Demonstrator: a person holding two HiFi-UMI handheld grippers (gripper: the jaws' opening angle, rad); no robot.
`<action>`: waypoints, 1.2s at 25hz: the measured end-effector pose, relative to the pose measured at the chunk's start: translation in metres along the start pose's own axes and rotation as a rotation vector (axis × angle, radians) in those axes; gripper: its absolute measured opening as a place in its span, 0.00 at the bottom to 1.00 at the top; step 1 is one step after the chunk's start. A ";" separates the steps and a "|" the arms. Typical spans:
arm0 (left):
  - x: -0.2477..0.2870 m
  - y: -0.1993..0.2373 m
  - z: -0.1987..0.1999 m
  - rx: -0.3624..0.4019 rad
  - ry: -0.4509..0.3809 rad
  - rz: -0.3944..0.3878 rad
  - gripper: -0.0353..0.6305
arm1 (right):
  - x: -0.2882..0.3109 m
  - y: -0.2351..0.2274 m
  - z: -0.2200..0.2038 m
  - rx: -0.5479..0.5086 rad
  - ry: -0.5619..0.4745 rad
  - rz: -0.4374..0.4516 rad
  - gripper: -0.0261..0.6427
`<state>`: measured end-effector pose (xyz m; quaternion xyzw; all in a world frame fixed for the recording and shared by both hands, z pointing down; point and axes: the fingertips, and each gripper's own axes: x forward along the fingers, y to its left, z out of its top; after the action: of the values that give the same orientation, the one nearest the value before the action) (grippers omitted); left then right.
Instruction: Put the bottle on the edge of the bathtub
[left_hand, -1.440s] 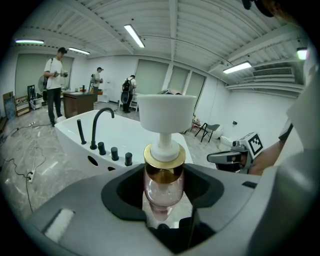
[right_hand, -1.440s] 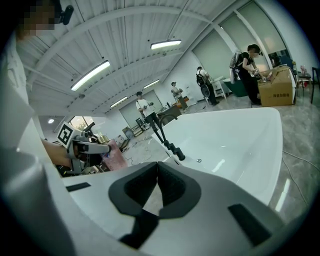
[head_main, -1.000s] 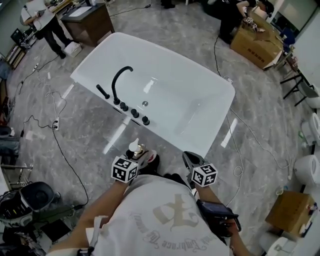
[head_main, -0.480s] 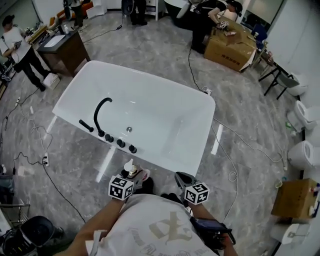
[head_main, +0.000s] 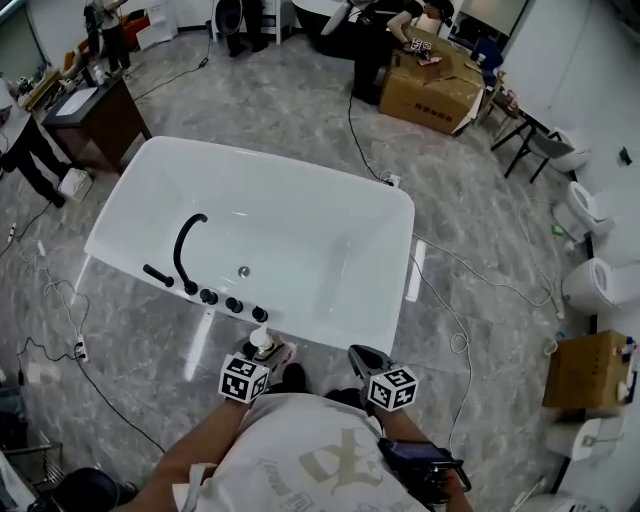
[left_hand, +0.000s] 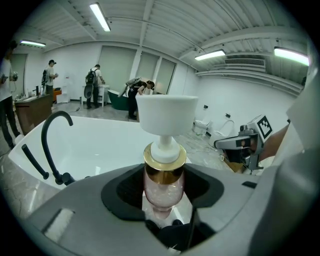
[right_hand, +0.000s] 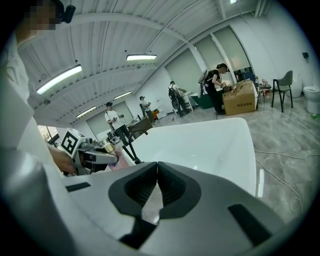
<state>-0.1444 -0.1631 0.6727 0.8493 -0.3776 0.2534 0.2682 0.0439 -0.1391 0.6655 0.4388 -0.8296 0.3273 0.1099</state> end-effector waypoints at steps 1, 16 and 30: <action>0.002 0.003 0.000 0.006 0.004 -0.006 0.38 | 0.001 0.000 0.001 0.001 -0.003 -0.008 0.05; 0.030 0.011 0.001 0.045 0.062 -0.043 0.38 | 0.007 -0.011 0.005 0.027 0.001 -0.042 0.05; 0.068 0.013 0.004 0.057 0.110 -0.026 0.38 | 0.028 -0.039 0.011 0.036 0.057 0.000 0.05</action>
<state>-0.1134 -0.2078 0.7162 0.8462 -0.3437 0.3069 0.2676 0.0599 -0.1807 0.6876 0.4311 -0.8201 0.3547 0.1256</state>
